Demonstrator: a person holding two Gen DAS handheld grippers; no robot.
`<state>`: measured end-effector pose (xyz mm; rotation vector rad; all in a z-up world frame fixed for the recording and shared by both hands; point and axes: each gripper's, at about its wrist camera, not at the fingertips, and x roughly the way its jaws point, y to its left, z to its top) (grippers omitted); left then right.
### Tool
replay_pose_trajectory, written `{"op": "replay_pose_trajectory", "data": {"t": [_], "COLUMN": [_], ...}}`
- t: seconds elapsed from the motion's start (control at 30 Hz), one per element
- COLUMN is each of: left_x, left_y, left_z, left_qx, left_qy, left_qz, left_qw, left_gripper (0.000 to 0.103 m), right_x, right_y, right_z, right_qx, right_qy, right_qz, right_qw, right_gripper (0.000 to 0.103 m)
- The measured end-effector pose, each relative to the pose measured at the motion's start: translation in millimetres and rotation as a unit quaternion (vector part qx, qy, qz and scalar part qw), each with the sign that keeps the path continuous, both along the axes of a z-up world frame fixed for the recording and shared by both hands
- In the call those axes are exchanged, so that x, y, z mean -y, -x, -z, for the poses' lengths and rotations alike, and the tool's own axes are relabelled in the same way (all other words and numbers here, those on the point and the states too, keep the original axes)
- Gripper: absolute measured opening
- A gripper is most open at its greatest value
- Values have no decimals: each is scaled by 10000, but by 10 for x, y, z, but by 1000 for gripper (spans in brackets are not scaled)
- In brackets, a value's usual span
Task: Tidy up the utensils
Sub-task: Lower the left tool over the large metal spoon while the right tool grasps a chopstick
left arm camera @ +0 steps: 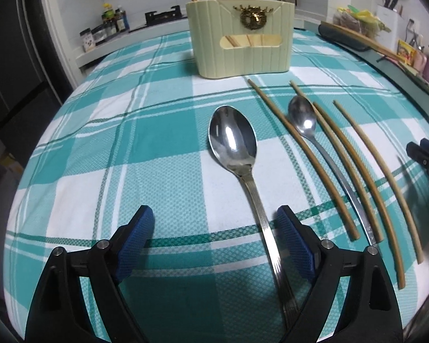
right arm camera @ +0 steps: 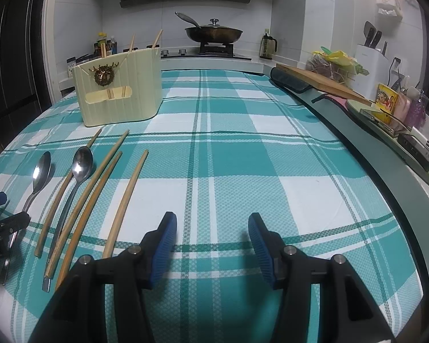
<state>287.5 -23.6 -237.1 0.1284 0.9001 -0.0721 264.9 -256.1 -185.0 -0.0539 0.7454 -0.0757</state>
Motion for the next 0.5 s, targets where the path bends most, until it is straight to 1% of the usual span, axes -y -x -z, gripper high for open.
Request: {"op": "replay_pose_trajectory", "data": {"t": [0.13,0.2,0.27,0.3,0.4,0.43,0.5], "left_x": [-122,-170,-183,-179,-158,-156,-154], "left_y": [-14,-13,-12,-4,13,17,18], "left_z": [24,32,37,37,30,28,27], "left_qx": [-95,-127,-136,-123,-80,-69,-67], "left_qy": [187,265,302,283,207,183,162], "left_qz": [-137,-205,-224,-226,-218,-210,-200], "left_qw": [9997,9994,9992,9993,9995,9996,9996], "left_gripper": [92,92,92,92,92,92,92], "right_x": [6,18,20,6,-87,-158,-306], "right_y": [-10,-13,-27,-36,-27,-27,-35], "right_z": [7,10,7,2,-36,-45,-37], "right_qx": [-39,-53,-102,-161,-374,-462,-682], "right_qy": [-104,-226,-428,-555,-1138,-1196,-1119], "right_qz": [-90,-182,-401,-559,-911,-1017,-1198], "right_qw": [9999,9996,9982,9968,9886,9865,9841], "right_gripper": [53,53,53,53,53,53,53]}}
